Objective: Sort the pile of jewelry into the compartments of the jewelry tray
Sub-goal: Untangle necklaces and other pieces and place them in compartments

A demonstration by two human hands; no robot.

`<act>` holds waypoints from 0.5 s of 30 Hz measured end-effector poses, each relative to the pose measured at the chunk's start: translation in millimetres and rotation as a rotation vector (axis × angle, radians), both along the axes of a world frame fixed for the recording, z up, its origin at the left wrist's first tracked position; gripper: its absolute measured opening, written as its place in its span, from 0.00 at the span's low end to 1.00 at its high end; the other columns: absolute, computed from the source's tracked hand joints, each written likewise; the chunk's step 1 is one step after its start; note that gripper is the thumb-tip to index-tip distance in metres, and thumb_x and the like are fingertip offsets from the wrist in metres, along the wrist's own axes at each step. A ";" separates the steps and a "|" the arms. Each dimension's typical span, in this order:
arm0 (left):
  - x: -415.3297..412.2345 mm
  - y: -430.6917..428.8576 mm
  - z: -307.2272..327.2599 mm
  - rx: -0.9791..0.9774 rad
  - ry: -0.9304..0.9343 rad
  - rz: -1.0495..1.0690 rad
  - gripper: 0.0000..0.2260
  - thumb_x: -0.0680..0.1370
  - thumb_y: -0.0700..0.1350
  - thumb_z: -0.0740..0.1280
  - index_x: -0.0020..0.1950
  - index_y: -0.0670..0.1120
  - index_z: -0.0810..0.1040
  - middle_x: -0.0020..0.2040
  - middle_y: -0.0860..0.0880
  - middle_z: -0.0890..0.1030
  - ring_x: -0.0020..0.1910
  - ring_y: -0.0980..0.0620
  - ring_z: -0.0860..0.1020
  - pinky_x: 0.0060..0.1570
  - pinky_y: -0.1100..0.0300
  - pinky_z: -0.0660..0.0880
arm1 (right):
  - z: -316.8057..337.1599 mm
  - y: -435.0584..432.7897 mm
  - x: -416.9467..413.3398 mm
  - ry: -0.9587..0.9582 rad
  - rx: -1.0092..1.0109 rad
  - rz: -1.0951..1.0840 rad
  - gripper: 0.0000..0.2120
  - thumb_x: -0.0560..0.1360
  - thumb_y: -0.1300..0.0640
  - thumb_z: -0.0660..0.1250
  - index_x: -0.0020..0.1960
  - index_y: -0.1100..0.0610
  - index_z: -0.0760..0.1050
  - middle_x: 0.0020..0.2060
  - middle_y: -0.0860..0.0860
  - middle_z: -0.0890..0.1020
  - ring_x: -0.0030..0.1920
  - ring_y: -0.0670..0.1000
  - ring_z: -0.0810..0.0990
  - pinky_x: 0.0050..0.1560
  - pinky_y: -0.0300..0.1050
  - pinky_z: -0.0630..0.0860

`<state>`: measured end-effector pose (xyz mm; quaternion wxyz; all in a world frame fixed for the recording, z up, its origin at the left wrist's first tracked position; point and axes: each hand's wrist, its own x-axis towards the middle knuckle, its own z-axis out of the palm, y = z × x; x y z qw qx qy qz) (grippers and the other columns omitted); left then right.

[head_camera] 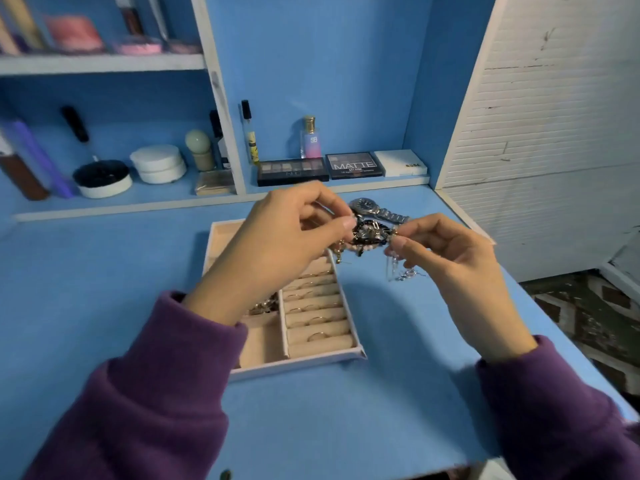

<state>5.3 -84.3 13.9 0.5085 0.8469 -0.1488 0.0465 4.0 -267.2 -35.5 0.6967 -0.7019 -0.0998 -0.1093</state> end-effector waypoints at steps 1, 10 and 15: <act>-4.6 7.1 2.1 0.013 -0.011 0.010 0.01 0.73 0.46 0.69 0.43 0.51 0.78 0.38 0.53 0.84 0.40 0.50 0.82 0.42 0.49 0.78 | 3.3 8.2 -4.2 0.000 0.000 0.045 0.04 0.70 0.65 0.70 0.39 0.57 0.77 0.34 0.53 0.82 0.36 0.48 0.79 0.37 0.34 0.72; -30.0 66.3 3.9 0.044 -0.037 0.103 0.02 0.71 0.45 0.70 0.43 0.50 0.79 0.37 0.52 0.83 0.33 0.57 0.81 0.35 0.66 0.75 | 8.5 74.7 -29.0 0.038 -0.223 0.345 0.03 0.70 0.61 0.72 0.40 0.58 0.78 0.34 0.57 0.84 0.36 0.62 0.78 0.39 0.54 0.73; -35.0 81.7 -9.0 0.037 -0.061 0.188 0.03 0.71 0.45 0.69 0.41 0.54 0.78 0.37 0.54 0.83 0.39 0.58 0.80 0.42 0.58 0.78 | -9.0 96.0 -38.7 -0.077 -0.574 0.269 0.04 0.69 0.61 0.71 0.39 0.53 0.79 0.29 0.46 0.82 0.28 0.45 0.74 0.33 0.35 0.68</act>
